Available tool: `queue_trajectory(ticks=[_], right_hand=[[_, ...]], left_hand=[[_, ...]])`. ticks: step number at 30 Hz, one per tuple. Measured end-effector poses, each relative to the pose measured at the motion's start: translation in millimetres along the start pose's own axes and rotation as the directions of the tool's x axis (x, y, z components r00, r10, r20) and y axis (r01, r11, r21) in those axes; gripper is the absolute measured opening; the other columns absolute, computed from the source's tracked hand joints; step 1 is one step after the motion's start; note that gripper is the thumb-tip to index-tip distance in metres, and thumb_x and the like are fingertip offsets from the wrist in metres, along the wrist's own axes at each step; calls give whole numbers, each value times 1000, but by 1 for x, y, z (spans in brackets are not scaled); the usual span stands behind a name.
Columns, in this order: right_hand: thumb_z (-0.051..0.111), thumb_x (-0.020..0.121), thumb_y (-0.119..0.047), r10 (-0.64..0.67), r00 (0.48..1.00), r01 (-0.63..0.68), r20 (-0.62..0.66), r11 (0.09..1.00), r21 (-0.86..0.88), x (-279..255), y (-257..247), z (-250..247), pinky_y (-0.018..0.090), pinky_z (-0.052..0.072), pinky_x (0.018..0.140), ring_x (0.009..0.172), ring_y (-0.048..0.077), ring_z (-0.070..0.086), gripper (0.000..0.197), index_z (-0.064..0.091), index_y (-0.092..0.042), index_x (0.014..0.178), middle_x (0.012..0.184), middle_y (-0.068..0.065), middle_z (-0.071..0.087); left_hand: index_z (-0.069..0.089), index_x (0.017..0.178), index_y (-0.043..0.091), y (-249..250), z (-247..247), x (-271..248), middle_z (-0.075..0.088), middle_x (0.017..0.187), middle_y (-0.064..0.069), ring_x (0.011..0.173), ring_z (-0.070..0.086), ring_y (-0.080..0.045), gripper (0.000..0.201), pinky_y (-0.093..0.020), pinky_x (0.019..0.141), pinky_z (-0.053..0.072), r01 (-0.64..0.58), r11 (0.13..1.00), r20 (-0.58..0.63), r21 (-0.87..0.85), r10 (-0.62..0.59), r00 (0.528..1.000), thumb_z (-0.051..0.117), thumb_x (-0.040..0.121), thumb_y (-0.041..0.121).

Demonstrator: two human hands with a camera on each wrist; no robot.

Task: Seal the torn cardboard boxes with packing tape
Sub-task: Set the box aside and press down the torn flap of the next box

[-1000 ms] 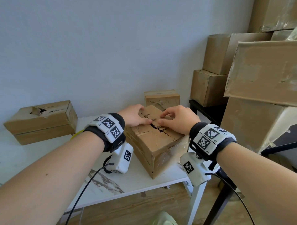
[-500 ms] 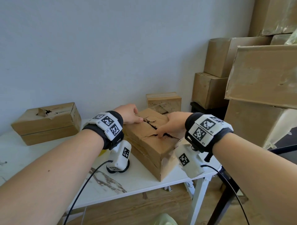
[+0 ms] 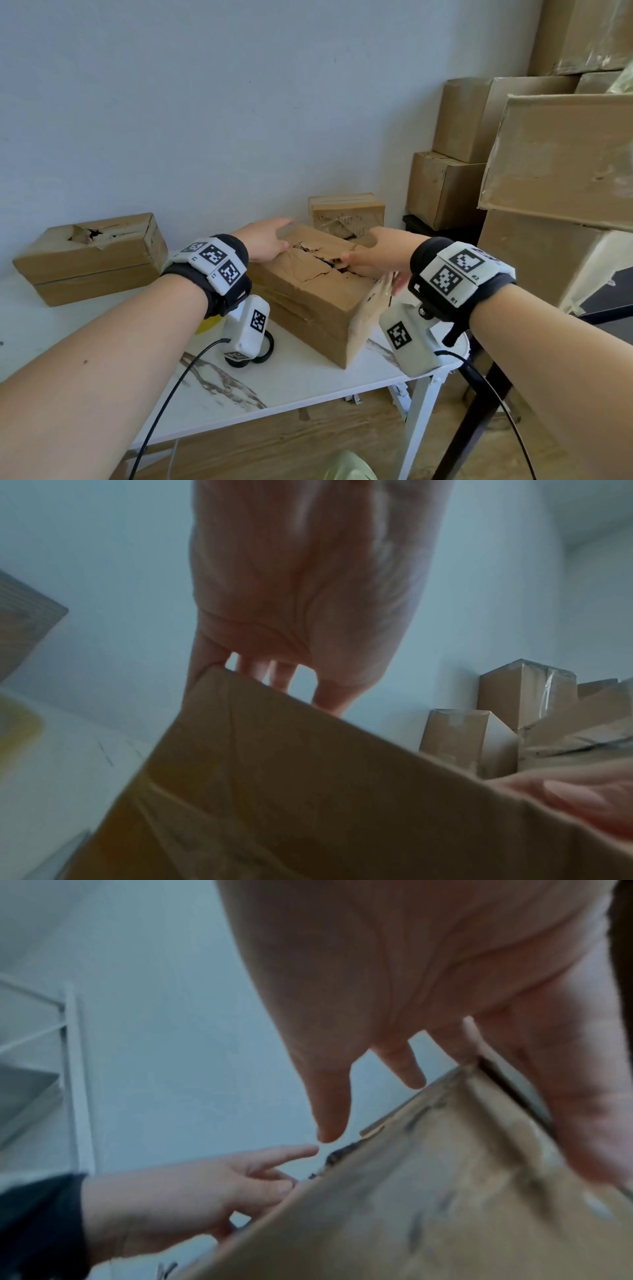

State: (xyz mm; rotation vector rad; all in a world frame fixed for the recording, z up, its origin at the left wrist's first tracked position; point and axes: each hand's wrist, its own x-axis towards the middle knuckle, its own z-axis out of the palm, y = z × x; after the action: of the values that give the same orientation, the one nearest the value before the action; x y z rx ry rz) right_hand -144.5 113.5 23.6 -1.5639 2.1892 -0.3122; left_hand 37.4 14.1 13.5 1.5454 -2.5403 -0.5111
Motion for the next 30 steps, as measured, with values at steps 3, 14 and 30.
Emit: queue_trajectory(ticks=[3,14,30], right_hand=[[59,85,-53,-101,995,102,-19,992,73,3,1,1,40,42,105,131,26,43,79,26,-21,148,151,7,33],[59,91,-32,-185,979,193,-88,978,85,13,7,14,28,20,111,145,17,16,33,61,-36,124,158,7,14],[56,86,-13,-209,926,255,-314,961,111,8,-31,7,20,42,81,105,16,58,36,64,-26,119,120,-6,62]], left_hand=[[30,146,31,2,-3,-4,33,152,-4,131,41,-22,49,-28,107,31,-108,994,76,20,106,991,41,100,19],[60,126,30,2,-7,-9,53,137,2,110,57,-19,32,-30,98,43,-128,991,43,29,126,991,55,94,27],[55,115,18,-21,-22,-31,49,109,1,87,62,-20,34,-34,69,58,24,987,-133,-159,-45,990,64,86,35]])
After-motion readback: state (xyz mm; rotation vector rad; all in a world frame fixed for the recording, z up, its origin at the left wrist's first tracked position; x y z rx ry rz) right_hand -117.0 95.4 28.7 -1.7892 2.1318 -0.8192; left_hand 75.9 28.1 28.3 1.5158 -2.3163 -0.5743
